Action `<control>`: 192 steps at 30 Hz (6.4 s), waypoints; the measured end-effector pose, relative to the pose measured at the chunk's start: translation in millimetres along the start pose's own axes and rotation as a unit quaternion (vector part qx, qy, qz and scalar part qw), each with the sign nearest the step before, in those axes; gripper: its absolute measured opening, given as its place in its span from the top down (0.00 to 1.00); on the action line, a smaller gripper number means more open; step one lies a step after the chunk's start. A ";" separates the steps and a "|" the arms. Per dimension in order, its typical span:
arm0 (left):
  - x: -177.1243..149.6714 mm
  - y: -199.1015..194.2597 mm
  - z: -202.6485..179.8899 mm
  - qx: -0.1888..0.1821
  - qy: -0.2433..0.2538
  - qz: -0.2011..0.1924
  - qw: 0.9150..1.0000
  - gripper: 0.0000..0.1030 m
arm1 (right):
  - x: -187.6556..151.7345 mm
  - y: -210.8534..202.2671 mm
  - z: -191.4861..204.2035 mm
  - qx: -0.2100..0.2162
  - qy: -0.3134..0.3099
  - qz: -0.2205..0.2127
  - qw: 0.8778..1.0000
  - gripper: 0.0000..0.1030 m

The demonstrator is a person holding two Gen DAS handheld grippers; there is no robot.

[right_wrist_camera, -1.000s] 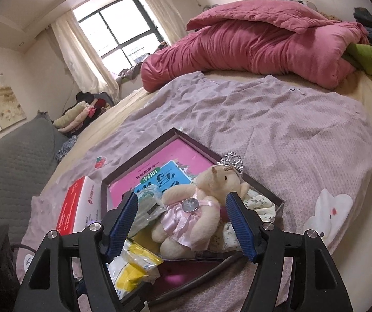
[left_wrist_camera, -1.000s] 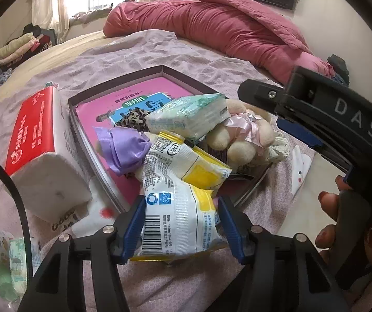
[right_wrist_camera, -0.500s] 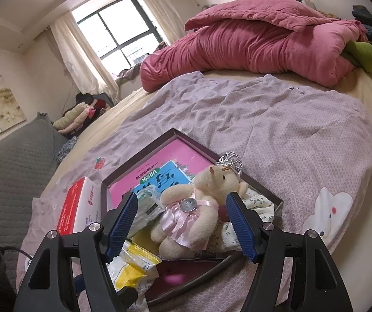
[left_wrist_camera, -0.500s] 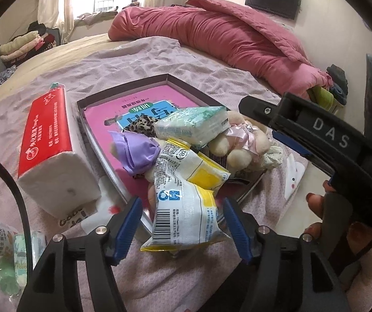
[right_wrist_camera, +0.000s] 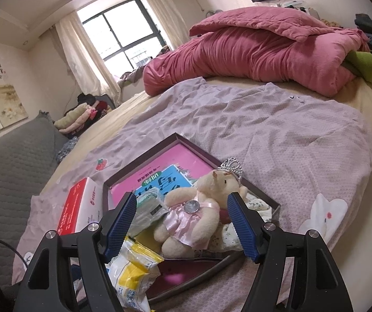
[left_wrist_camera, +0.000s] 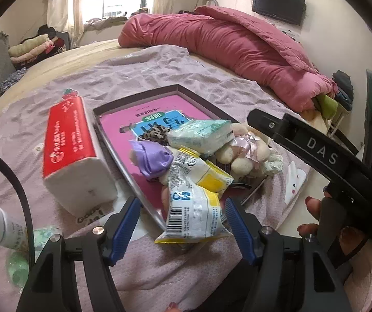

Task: Organize soft objects
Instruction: 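Open the left gripper to release the snack bag onto the tray, then move both grippers back to the items beside the tissue box, then reach the left gripper to the bagged green sponge while the right reaches the Flower tissue pack, then close the left gripper on the sponge bag while the right grasps the Flower tissue pack, then carry the sponge bag and Flower tissue pack with both grippers over the tray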

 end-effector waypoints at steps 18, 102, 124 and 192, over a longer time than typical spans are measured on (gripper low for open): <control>-8.5 -38.9 13.7 0.008 -0.020 -0.017 1.000 0.34 | -6.1 -19.0 14.4 -0.025 -0.047 -0.008 0.999 0.28; -121.1 -92.5 230.0 0.076 -0.237 -0.009 0.969 0.34 | -150.7 -30.4 219.7 0.090 -0.337 0.138 0.927 0.28; -124.3 -63.2 261.2 0.011 -0.269 -0.010 0.963 0.49 | -187.1 6.3 236.5 0.093 -0.358 0.177 0.912 0.28; -77.4 -158.2 143.5 0.076 -0.136 -0.082 0.984 0.52 | -82.6 -63.8 198.5 0.149 -0.217 0.026 0.964 0.45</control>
Point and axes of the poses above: each gripper's, at about its wrist camera, not at the fingertips, and y roughly the way its jaws point, z to its left, x to its top, the point moved 2 cm from there along y, roughly the way its jaws point, and after that the axes turned 4 degrees about -x, right-handed, at the moved point
